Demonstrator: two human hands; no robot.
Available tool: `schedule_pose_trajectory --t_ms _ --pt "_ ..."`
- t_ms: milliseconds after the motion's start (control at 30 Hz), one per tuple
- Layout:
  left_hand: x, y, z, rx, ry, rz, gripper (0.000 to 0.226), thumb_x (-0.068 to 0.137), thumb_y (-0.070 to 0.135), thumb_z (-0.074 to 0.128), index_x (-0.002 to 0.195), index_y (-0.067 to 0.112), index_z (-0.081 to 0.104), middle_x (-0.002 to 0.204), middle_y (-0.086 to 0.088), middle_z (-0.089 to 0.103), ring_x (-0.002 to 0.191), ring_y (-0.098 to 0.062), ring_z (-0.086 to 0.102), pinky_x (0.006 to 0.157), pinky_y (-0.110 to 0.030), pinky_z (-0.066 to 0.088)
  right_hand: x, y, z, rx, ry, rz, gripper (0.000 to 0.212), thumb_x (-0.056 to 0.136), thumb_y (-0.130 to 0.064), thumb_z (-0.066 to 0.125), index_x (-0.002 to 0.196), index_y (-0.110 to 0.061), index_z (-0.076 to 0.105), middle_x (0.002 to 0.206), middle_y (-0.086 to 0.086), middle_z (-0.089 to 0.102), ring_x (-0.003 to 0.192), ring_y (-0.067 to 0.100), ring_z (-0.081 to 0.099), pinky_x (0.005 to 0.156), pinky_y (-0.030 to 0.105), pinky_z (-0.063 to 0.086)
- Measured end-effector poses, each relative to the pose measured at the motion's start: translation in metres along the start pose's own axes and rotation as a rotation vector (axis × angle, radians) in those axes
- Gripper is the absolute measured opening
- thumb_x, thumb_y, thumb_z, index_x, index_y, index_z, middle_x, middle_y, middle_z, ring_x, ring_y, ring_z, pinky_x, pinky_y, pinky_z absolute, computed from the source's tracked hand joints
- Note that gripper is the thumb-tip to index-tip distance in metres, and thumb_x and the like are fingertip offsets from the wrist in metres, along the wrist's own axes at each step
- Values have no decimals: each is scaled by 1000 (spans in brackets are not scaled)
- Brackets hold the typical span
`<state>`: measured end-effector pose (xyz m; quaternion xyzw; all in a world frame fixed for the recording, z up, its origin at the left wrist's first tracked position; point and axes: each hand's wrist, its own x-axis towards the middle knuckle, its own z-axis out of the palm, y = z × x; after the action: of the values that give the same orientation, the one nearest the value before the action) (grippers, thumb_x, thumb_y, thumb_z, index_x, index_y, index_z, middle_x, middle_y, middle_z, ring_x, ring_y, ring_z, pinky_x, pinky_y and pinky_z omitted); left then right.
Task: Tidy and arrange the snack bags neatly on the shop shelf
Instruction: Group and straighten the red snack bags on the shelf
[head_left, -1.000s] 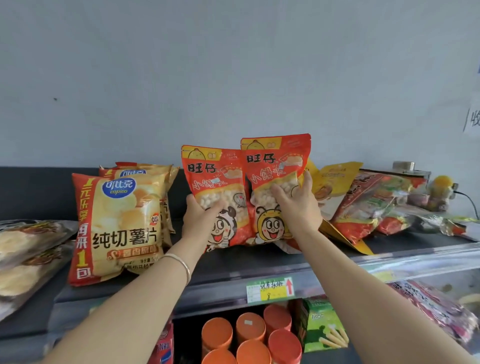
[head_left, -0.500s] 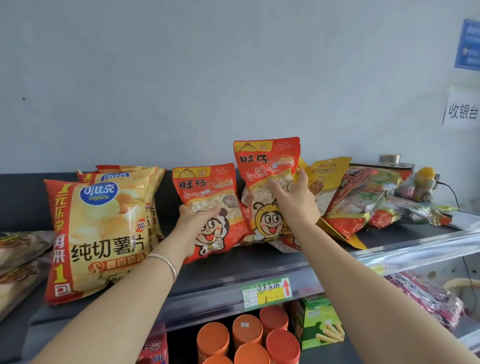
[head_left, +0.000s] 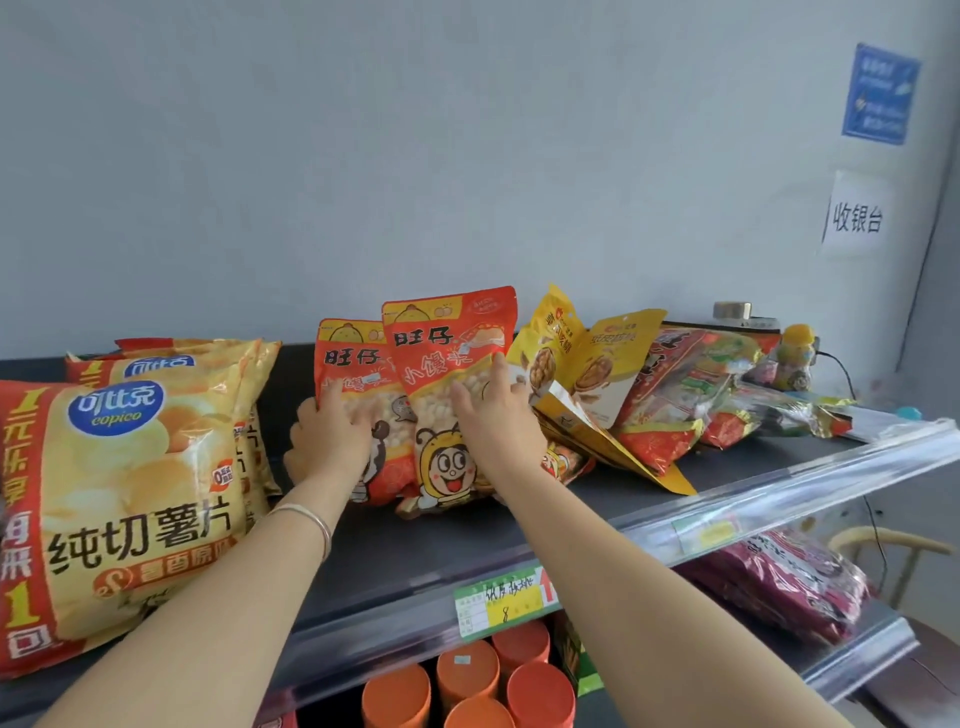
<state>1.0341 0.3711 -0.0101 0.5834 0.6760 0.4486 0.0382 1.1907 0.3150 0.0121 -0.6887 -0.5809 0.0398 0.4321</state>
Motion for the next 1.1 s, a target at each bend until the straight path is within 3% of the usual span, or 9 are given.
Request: schedule_pose_trajectory --t_ms 167,333,433,500,567,733,833,1000,1100 --pt "-22 14 -1 -112 174 254 48 96 49 31 136 27 47 148 -9 35 137 -28 30 109 -57 22 -10 4 -3 -132 -107 -11 67 95 -54 28 152 -25 8 147 15 37 122 38 47 91 45 44" --pt "-40 41 5 29 -24 666 58 94 56 16 135 32 49 150 0 35 142 -23 22 114 -53 12 -20 8 0 -106 -62 -87 62 97 -51 28 150 -19 22 148 13 36 136 37 32 106 49 33" --pt "-39 46 8 -51 -146 542 55 96 53 15 134 32 49 146 10 41 142 -16 22 115 -52 10 -9 15 -14 165 -123 -97 38 98 -41 34 114 -15 57 110 10 62 106 30 56 84 40 46" --pt "-38 49 7 -40 -109 525 47 97 51 25 129 31 54 140 9 48 137 -16 30 112 -53 17 -3 23 -25 211 -70 -86 33 100 -34 35 77 -20 54 76 0 57 78 20 55 61 33 40" --pt "-36 53 7 -14 -80 549 36 95 44 40 125 31 56 135 8 51 133 -16 37 111 -53 21 1 34 -32 177 -13 -104 32 100 -32 37 69 -28 46 67 -7 51 66 13 49 52 29 31" --pt "-35 69 7 -83 -25 724 28 91 33 54 118 28 60 127 7 56 126 -17 45 109 -54 24 20 57 -46 112 143 -54 35 98 -36 41 124 -20 58 115 4 62 97 21 59 75 33 47" --pt "-38 86 9 -68 -57 783 29 92 33 53 120 29 60 131 7 53 131 -16 39 114 -53 14 28 73 -58 60 276 29 38 97 -32 43 133 -20 51 131 8 52 119 31 47 93 41 43" --pt "-51 116 15 -86 -87 896 30 92 30 54 121 25 60 128 5 54 130 -16 39 115 -46 7 49 107 -77 -11 344 191 44 96 -29 45 139 -20 42 143 14 39 128 37 34 101 46 35" --pt "-56 141 21 -89 -115 926 31 93 29 53 123 23 59 129 3 54 126 -17 42 111 -36 18 61 125 -86 -22 371 205 48 95 -30 46 141 -20 39 144 12 36 128 37 34 101 45 34"
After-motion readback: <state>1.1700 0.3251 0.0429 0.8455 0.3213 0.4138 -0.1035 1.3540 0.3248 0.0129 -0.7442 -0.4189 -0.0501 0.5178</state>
